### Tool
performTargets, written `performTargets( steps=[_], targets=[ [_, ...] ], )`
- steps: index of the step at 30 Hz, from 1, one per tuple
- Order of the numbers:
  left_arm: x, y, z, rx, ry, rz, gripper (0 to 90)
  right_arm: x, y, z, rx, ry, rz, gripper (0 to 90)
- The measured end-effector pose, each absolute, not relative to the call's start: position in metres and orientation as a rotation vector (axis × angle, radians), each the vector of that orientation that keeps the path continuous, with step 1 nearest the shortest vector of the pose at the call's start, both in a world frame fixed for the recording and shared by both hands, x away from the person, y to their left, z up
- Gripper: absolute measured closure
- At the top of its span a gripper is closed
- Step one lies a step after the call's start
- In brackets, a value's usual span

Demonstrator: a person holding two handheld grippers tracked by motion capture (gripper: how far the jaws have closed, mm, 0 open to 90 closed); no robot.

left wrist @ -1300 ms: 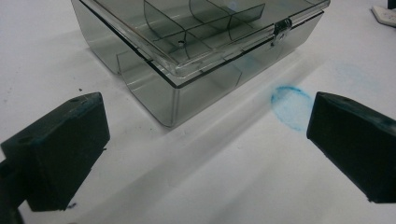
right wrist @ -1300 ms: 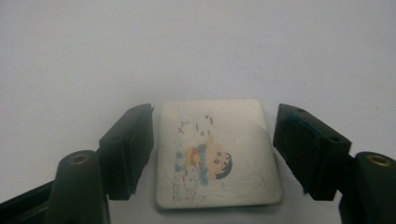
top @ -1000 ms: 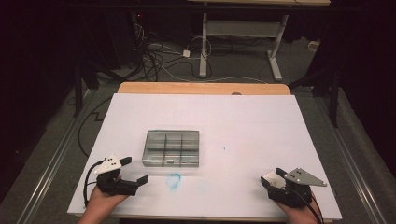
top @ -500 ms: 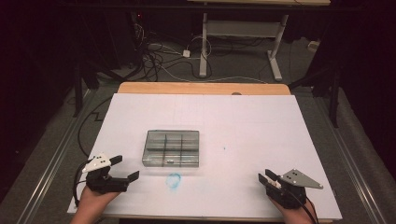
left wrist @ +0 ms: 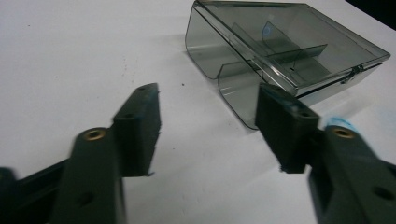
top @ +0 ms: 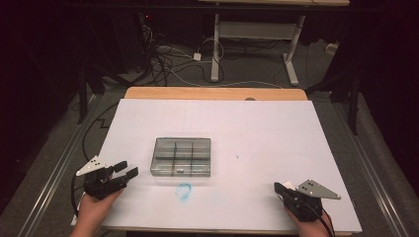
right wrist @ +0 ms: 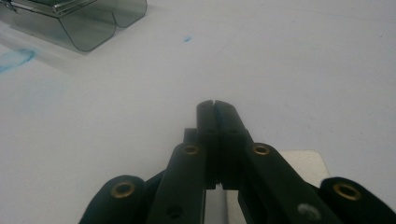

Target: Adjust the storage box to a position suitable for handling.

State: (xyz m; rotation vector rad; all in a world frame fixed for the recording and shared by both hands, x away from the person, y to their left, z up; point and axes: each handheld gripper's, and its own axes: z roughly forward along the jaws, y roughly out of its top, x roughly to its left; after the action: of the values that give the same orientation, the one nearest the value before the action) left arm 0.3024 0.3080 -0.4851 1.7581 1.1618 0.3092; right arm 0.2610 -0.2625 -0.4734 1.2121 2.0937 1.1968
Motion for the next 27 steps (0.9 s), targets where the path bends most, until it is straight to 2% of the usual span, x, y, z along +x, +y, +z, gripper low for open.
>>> performTargets(
  steps=[2, 3, 5, 9, 14, 27],
  targets=[
    [0.303, 0.306, -0.486, 1.774, 1.163, 0.318, 54.8, 0.261, -0.262, -0.474, 1.210, 2.100, 1.196, 89.7],
    [0.303, 0.305, -0.486, 1.776, 1.161, 0.316, 64.4, 0.261, -0.261, -0.474, 1.208, 2.103, 1.193, 89.7],
    [0.304, 0.302, -0.484, 1.783, 1.162, 0.304, 67.5, 0.261, -0.261, -0.474, 1.202, 2.114, 1.194, 89.6],
    [0.307, 0.297, -0.482, 1.791, 1.151, 0.292, 87.5, 0.261, -0.260, -0.475, 1.198, 2.128, 1.196, 89.2],
    [0.319, 0.289, -0.473, 1.789, 1.141, 0.328, 87.7, 0.262, -0.258, -0.474, 1.174, 2.135, 1.203, 89.2],
    [0.401, 0.265, -0.459, 1.787, 1.157, 0.378, 87.7, 0.262, -0.254, -0.471, 1.152, 2.148, 1.214, 89.2]
  ],
)
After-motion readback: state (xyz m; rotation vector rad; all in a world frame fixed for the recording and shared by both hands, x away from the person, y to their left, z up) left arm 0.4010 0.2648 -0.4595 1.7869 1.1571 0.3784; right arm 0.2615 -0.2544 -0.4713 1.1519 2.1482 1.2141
